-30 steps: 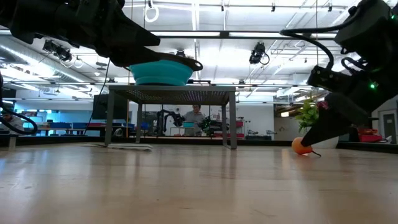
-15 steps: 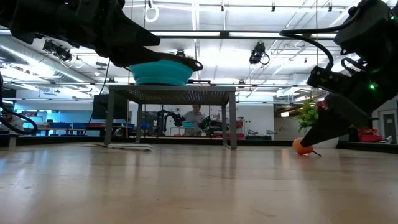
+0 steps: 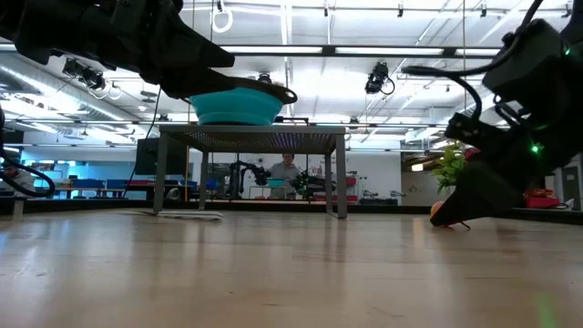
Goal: Pick & Place Fruit
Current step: Put the right pear into the blue strainer bowl
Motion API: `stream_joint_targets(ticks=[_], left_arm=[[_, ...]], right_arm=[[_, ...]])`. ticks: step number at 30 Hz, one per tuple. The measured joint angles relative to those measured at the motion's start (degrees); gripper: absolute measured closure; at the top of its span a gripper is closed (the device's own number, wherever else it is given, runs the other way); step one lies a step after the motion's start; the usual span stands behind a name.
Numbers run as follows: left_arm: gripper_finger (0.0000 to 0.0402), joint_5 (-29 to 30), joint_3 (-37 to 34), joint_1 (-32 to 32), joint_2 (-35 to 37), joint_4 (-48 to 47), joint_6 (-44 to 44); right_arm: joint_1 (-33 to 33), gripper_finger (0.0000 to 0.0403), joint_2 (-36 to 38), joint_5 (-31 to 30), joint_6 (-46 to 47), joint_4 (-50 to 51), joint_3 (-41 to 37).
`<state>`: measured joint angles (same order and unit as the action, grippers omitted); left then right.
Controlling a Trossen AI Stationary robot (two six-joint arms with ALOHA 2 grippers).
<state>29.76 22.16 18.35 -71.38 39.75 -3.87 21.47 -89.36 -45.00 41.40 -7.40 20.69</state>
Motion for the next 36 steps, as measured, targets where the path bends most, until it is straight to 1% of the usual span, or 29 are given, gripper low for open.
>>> stream_joint_targets(ticks=[4,6,12,14,18,23,29,32,36], left_arm=[[0.0029,-0.02,-0.01,0.00,0.01,0.02,-0.03],[0.0029,-0.02,0.01,0.00,0.00,0.02,-0.18],[0.0029,-0.02,0.00,0.00,0.00,-0.11,-0.20],[0.0029,-0.02,0.01,-0.01,0.00,-0.20,-0.18],[0.0029,-0.02,0.01,0.00,0.01,-0.26,-0.21],[0.0029,-0.02,0.00,-0.02,0.00,-0.24,-0.23],[0.0029,0.00,0.01,0.00,0.01,-0.24,-0.37],[0.0029,0.00,0.01,-0.01,0.01,-0.18,-0.18],[0.0029,0.00,0.01,-0.01,0.01,0.14,-0.15]], right_arm=[[-1.22,0.0205,-3.29,-0.94,0.88,-4.25,0.10],[-1.47,0.0216,-4.43,-1.18,1.29,-5.31,0.13],[-1.52,0.0277,-4.90,-0.54,1.30,-6.03,0.17],[-1.52,0.0290,-4.91,-0.44,1.28,-6.22,0.15],[-1.53,0.0292,-4.08,0.39,1.25,-6.91,0.09],[-1.49,0.0283,-0.69,4.75,0.86,-6.51,-0.11],[-1.36,0.0282,2.60,7.96,-1.62,-8.18,-0.09],[-0.88,0.0281,3.06,9.54,-5.01,-12.07,-0.09],[-0.03,0.0280,3.17,10.04,-9.76,-19.30,-0.09]])
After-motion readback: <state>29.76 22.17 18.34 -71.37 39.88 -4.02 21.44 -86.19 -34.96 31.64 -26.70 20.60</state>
